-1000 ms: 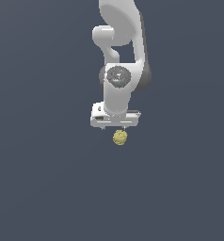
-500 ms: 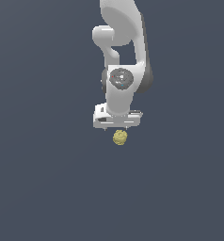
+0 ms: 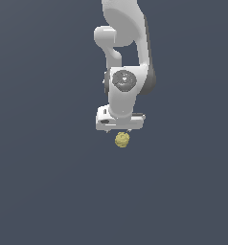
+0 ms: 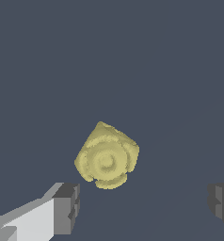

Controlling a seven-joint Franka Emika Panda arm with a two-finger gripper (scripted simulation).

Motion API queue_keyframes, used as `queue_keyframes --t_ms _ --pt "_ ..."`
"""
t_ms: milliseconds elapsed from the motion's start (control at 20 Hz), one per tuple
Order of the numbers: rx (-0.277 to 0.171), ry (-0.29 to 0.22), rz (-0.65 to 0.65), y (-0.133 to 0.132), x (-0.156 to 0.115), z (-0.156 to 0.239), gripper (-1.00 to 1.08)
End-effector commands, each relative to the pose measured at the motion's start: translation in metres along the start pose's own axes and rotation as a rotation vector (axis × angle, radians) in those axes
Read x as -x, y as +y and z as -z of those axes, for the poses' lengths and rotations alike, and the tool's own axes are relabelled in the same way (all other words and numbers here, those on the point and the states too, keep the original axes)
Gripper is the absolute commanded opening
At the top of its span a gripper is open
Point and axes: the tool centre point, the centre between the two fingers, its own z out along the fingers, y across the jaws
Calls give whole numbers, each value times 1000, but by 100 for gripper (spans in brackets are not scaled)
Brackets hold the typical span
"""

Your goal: Pick up the object and move it to a goal position.

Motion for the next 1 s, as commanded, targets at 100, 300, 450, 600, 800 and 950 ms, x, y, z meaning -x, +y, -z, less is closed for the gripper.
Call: queue_keyframes --t_ms 100,300,450,600,800,950 --pt "-4 8 -51 -3 0 -4 100" --pt "-9 20 -121 -7 0 -9 100" --pt "-15 31 -189 -10 0 -14 100" --pt "-22 43 -268 -14 0 -20 100" --pt "-31 59 -370 -19 1 -27 100" --pt "-37 68 -432 -21 1 -31 100"
